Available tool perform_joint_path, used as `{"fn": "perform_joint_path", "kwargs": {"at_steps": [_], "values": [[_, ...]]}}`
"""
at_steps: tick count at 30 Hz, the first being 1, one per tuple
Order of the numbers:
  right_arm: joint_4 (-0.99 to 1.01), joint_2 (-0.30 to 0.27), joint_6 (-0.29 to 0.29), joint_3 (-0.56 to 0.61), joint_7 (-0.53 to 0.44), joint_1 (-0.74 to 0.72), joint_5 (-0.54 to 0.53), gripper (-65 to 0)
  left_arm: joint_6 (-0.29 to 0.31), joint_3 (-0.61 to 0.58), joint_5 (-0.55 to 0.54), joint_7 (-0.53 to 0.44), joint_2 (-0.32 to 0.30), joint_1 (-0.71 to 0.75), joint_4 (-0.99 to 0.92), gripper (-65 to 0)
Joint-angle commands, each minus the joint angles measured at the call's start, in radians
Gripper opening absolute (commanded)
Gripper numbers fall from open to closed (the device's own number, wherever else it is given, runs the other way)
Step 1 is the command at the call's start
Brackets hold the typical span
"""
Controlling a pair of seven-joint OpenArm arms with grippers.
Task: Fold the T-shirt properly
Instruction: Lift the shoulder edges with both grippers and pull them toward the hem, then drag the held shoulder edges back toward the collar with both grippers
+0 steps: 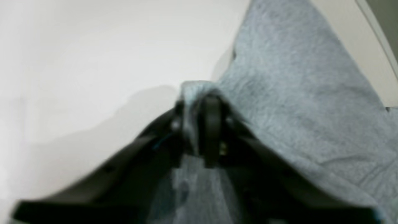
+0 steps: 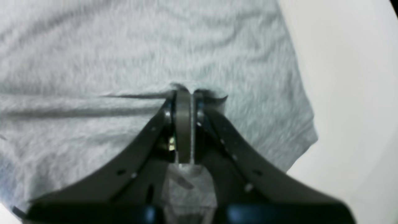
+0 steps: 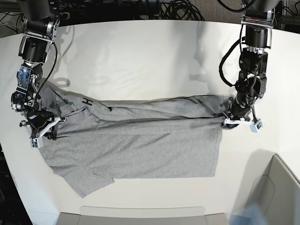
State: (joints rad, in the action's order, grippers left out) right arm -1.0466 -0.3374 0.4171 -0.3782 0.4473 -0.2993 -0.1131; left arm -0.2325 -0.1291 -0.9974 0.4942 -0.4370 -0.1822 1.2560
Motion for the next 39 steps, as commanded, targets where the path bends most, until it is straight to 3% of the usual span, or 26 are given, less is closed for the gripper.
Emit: {"fn": "perform_joint_path", "kwargs": {"at_steps": [1,3,6,10,13,15,21,29,36,39], "values": [[-0.019,-0.016,-0.008,-0.005,-0.023,-0.024,-0.010,-61.7,0.000,0.009,-0.004,-0.015,-0.013,-0.027,0.026,-46.8],[-0.019,-0.018,-0.008,-0.008,-0.023,-0.024,-0.012,-53.5,-0.003,0.009,-0.004,-0.013,-0.013,-0.023,0.035,-41.5],[-0.024,-0.022,-0.008,-0.009,-0.023,-0.024,-0.012,-46.4,-0.003,0.007,-0.004,-0.010,-0.015,-0.020,0.047,-41.4],[-0.108,-0.024,-0.010,-0.009,-0.014,-0.004,-0.021,-46.4,-0.003,0.007,-0.004,-0.009,-0.016,-0.018,0.057,-41.4],[-0.169,-0.044,-0.010,-0.009,-0.005,0.030,-0.096,-46.4,-0.005,0.013,-0.004,0.044,-0.016,-0.018,0.097,-41.4],[-0.205,-0.068,-0.010,-0.012,0.052,0.067,-0.153,-46.3,-0.005,0.015,-0.004,0.087,-0.016,-0.017,0.144,-41.4],[-0.298,-0.088,-0.008,-0.227,0.193,0.262,-0.313,-46.2,-0.005,0.070,-0.002,0.117,-0.018,0.117,0.273,-41.4],[-0.220,-0.125,-0.007,-0.281,0.195,0.415,-0.462,-46.1,-0.005,0.134,-0.002,0.117,-0.016,0.235,0.370,-41.4],[-0.036,-0.134,-0.004,-0.267,0.120,0.414,-0.471,-46.1,-0.005,0.134,-0.002,0.117,-0.015,0.237,0.371,-41.4],[-0.025,-0.131,0.042,-0.241,0.124,0.392,-0.472,-46.1,-0.005,0.134,-0.002,0.117,-0.015,0.238,0.371,-41.4]]}}
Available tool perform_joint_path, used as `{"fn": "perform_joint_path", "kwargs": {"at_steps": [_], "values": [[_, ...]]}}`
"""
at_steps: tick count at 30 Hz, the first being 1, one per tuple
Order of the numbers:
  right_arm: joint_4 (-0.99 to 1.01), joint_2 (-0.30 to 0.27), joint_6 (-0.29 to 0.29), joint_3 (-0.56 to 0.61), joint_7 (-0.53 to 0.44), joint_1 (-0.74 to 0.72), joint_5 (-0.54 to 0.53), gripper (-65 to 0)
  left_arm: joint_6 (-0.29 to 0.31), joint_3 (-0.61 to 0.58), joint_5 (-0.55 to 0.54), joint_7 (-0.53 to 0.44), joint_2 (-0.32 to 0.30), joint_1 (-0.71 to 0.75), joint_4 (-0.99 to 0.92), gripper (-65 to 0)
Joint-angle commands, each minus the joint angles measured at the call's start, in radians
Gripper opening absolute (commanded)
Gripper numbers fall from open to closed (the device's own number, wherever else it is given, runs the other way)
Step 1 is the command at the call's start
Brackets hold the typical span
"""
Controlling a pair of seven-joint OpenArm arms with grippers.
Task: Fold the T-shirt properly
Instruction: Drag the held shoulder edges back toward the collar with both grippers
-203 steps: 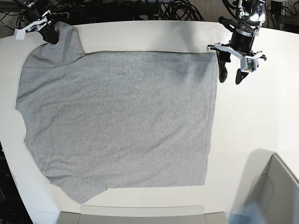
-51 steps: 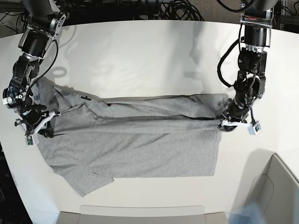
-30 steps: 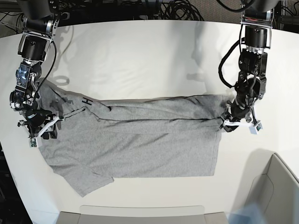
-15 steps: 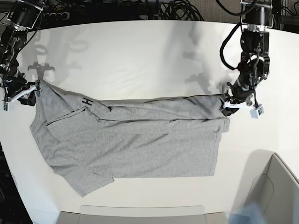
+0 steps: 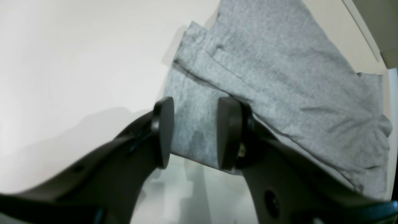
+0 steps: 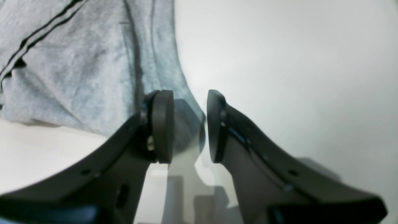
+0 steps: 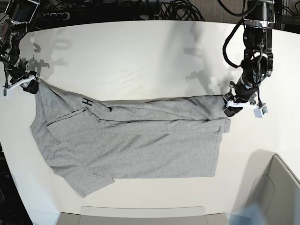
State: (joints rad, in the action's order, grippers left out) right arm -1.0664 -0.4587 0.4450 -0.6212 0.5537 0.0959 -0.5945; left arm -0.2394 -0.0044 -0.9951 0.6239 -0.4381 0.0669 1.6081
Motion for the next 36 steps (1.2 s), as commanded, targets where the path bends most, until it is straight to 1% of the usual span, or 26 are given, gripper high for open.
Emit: {"fn": "perform_joint_path", "kwargs": {"at_steps": [1,5,9,10,11,14,16,18,20,23,25,27,31,36], "values": [[0.001,-0.010,0.021,0.011,0.018,-0.006,0.009,-46.1,0.002,0.010,-0.005,-0.012,-0.012,-0.006,0.019,-41.4],[0.028,-0.008,0.030,0.057,0.019,-0.034,0.005,-46.3,0.002,0.011,-0.005,-0.019,-0.012,0.017,0.021,-41.4],[0.028,-0.016,0.031,0.074,0.087,-0.034,-0.126,-46.3,0.002,0.022,-0.012,-0.026,-0.011,0.041,0.045,-41.1],[0.028,-0.018,0.031,0.076,0.090,-0.032,-0.140,-46.3,0.002,0.037,-0.017,-0.026,0.002,0.041,0.045,-40.7],[0.028,-0.018,0.031,0.076,0.090,-0.032,-0.141,-46.3,0.010,0.059,-0.029,-0.026,0.035,0.041,0.036,-39.5],[0.028,-0.032,0.031,0.077,0.093,-0.032,-0.141,-46.3,0.013,0.108,-0.083,-0.014,0.081,0.038,0.002,-36.0],[0.028,-0.035,0.031,0.077,0.093,-0.032,-0.141,-46.3,0.013,0.106,-0.110,-0.011,0.092,0.037,-0.001,-35.8],[0.028,-0.036,0.031,0.077,0.095,-0.032,-0.141,-46.3,0.013,0.105,-0.112,-0.011,0.095,0.035,-0.007,-35.6],[0.028,-0.036,0.031,0.077,0.095,-0.032,-0.141,-46.3,0.013,0.108,-0.112,-0.011,0.097,0.032,-0.064,-35.6],[0.028,-0.039,0.031,0.077,0.095,-0.031,-0.141,-46.3,0.012,0.114,-0.098,-0.016,0.097,-0.014,-0.154,-35.8],[0.027,-0.055,0.031,0.079,0.095,-0.029,-0.141,-46.3,0.010,0.114,-0.087,-0.014,0.097,-0.017,-0.168,-35.8],[0.024,-0.056,0.031,0.083,0.095,-0.031,-0.141,-46.3,0.002,0.114,-0.072,-0.011,0.097,-0.019,-0.168,-35.8],[0.021,-0.061,0.031,0.123,0.095,-0.031,-0.141,-46.3,0.005,0.103,-0.018,-0.005,0.100,-0.014,-0.168,-35.8],[0.021,-0.051,0.031,0.128,0.095,-0.031,-0.141,-46.4,0.010,0.048,0.032,0.012,0.154,-0.028,-0.168,-35.9]]}}
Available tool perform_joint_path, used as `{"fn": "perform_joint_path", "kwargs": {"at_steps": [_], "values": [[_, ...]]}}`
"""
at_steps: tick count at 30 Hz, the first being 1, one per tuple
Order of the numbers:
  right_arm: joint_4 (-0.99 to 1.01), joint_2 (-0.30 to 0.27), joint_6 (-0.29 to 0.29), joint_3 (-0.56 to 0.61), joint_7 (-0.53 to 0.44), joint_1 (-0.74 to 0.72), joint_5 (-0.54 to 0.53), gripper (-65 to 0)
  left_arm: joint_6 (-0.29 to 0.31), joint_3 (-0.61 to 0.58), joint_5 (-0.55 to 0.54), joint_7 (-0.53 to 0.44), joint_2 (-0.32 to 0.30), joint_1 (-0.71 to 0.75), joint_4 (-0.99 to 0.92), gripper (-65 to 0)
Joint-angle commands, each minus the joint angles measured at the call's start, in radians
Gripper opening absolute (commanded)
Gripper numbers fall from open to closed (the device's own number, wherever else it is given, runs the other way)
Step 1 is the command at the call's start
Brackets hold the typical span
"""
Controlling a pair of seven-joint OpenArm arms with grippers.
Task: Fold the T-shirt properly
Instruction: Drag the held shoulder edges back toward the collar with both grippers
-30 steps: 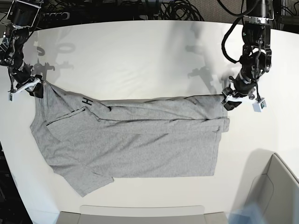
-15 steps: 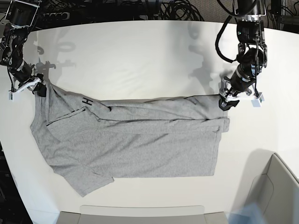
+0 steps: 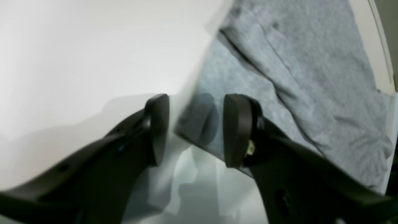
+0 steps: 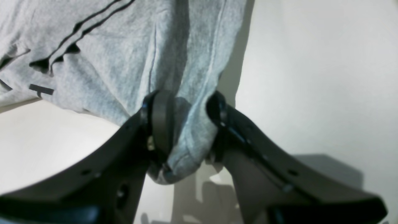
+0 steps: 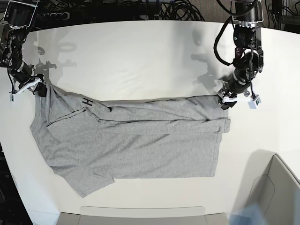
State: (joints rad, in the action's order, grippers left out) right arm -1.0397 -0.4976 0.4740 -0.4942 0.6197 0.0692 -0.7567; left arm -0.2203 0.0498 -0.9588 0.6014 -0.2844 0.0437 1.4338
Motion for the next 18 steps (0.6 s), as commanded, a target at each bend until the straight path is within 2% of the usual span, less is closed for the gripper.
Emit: {"fn": "perform_joint_path", "kwargs": {"at_steps": [1,4,8,9,12,18], "values": [[-0.006,-0.011,0.002,0.001,0.029,-0.004,0.021,-46.4,-0.009,-0.015,0.011,0.035,0.009,-0.017,0.006,-36.1],[-0.007,-0.006,0.002,0.042,0.029,-0.006,0.021,-49.6,-0.008,-0.032,0.048,0.045,0.018,-0.034,0.003,-41.6],[-0.003,-0.006,0.002,0.047,0.024,-0.006,0.021,-63.8,-0.015,-0.029,0.054,0.045,0.018,-0.028,0.003,-55.8],[-0.001,-0.011,0.002,0.047,0.022,-0.006,0.021,-65.0,-0.015,-0.029,0.054,0.045,0.015,-0.024,0.006,-58.3],[-0.001,-0.037,0.002,0.047,0.022,-0.006,0.021,-65.0,-0.015,-0.024,0.054,0.041,0.014,0.011,0.022,-59.8],[-0.009,-0.069,0.002,-0.007,0.027,0.004,0.021,-65.0,-0.012,0.075,0.051,0.048,0.014,0.080,0.106,-60.0]]}}
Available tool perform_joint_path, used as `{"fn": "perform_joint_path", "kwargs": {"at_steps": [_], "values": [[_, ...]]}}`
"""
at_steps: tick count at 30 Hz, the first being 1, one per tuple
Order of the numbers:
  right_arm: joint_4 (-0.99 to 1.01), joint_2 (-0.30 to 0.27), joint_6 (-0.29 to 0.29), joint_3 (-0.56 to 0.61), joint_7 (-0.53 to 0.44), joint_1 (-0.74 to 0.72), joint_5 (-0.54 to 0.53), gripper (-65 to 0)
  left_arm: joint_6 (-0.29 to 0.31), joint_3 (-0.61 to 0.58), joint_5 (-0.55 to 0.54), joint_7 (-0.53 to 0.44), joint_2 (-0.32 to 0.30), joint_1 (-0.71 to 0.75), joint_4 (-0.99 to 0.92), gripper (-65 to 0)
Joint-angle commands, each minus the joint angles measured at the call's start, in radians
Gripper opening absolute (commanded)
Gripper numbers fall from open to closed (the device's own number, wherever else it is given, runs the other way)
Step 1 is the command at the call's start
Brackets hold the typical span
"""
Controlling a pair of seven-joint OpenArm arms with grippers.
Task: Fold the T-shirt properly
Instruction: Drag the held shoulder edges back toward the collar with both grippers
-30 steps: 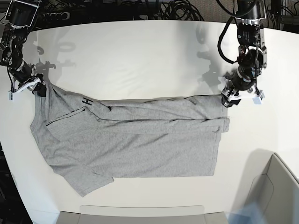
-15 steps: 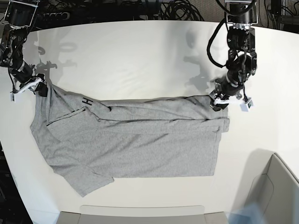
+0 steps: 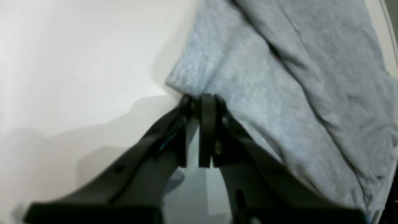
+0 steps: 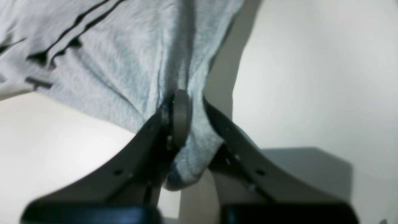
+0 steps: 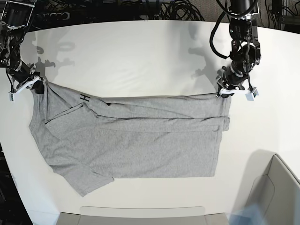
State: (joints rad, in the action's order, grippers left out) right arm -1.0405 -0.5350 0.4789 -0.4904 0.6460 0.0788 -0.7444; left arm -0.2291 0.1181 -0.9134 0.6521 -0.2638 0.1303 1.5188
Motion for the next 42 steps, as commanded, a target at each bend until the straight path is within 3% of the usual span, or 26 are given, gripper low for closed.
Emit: {"fn": "perform_joint_path", "kwargs": {"at_steps": [1,14,16,20,21,35,42], "values": [[-0.008,-0.041,-0.003,-0.020,0.002,0.005,0.009,-65.0,-0.002,0.007,0.006,-0.001,-0.007,-0.001,0.030,-60.0],[-0.090,-0.049,-0.003,-0.021,-0.002,0.115,0.006,-65.0,0.003,0.009,0.007,0.024,-0.010,0.030,0.042,-59.3],[-0.090,-0.047,-0.003,-0.021,-0.002,0.115,0.006,-65.0,0.001,0.010,0.006,0.019,-0.007,0.030,0.042,-54.3],[-0.087,-0.046,-0.003,-0.018,-0.001,0.112,0.006,-65.0,-0.008,0.010,0.004,-0.018,-0.001,0.045,0.091,-35.1],[-0.087,-0.043,-0.003,-0.018,0.001,0.114,0.006,-65.0,-0.008,0.010,0.004,-0.030,-0.001,0.052,0.110,-33.9],[-0.090,-0.032,-0.003,-0.012,0.001,0.112,0.006,-65.0,0.001,-0.005,0.003,-0.010,0.019,0.016,0.081,-34.3],[-0.090,-0.032,-0.003,-0.012,0.002,0.115,0.006,-65.0,0.001,-0.094,0.003,-0.022,0.019,-0.036,0.004,-34.4]]}}
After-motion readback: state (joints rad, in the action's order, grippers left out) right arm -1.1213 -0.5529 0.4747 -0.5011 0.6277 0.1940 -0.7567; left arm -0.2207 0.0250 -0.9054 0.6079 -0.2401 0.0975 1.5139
